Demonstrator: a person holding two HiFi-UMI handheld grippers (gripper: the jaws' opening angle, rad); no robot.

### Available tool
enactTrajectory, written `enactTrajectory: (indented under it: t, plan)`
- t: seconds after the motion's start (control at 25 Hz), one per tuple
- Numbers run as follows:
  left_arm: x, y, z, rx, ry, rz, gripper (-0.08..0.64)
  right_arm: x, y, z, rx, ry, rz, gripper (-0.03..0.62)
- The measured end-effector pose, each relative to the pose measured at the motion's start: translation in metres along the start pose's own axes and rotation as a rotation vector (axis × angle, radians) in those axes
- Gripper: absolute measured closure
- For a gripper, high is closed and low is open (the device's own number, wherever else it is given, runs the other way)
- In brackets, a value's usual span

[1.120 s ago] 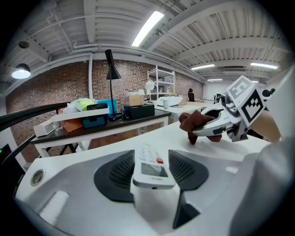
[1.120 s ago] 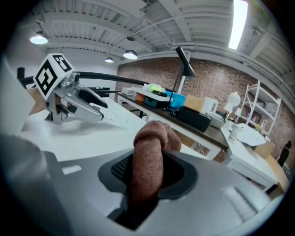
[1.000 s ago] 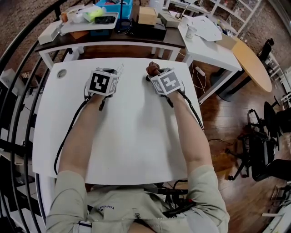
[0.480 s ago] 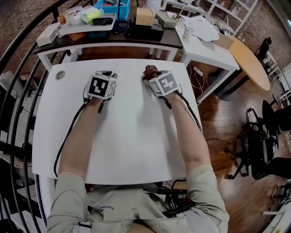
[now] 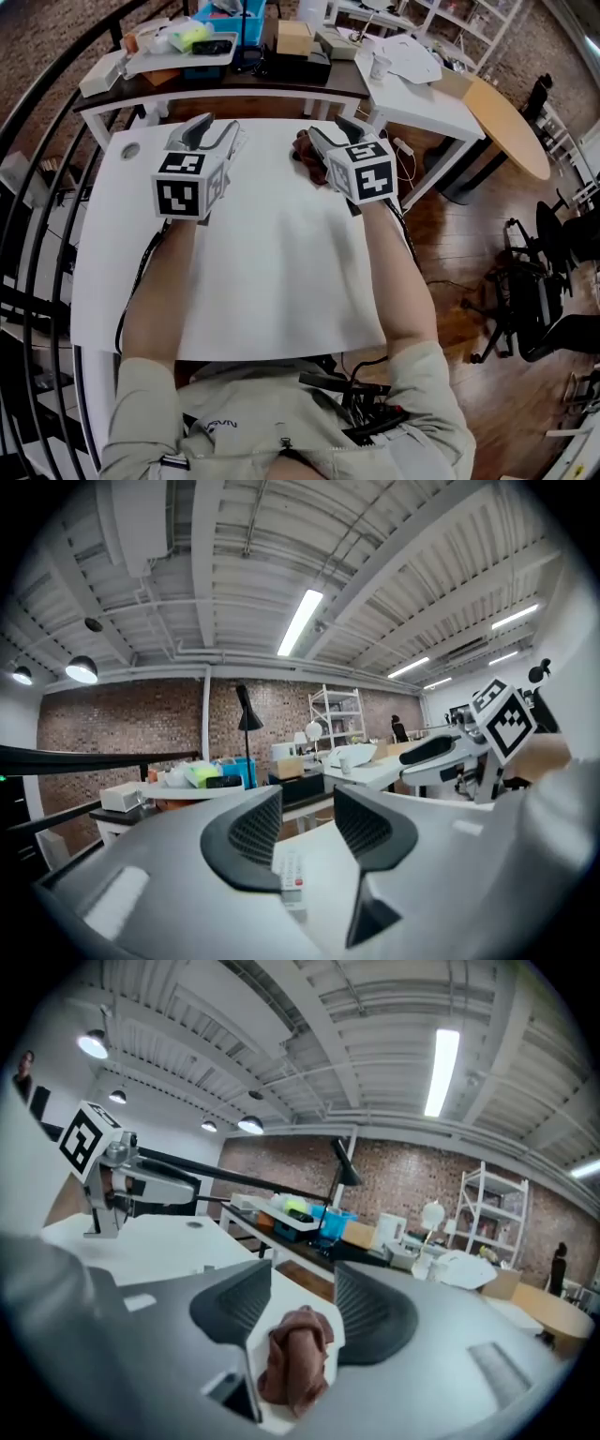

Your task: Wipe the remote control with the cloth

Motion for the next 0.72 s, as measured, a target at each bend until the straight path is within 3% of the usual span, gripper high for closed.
enactTrajectory:
  t: [0.28,0.52,0.72]
  plan:
    - [-0.051,0.093,0.044,-0.212,-0.043,-0.07,0.41,0.016,0.089,0.048,-0.178,0.002,-0.108,0.584]
    - [-0.08,0.162,0.023,-0.287,-0.074,-0.074,0.459,0.05,0.16,0.061,-0.281,-0.006,-0.157,0.588]
    - [-0.089,0.187,-0.006,-0.282,-0.033,-0.034,0.522,0.081,0.193,0.061,-0.326,0.018,-0.169,0.588]
Point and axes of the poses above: the fingertips, and each gripper's own axes: y backward along the fingers, x to its left, z out of its top, the point moved 4 cm from there along y, backward along the fingers, and after that the axes turned 14 degrees about y, right-handed, at the moved point
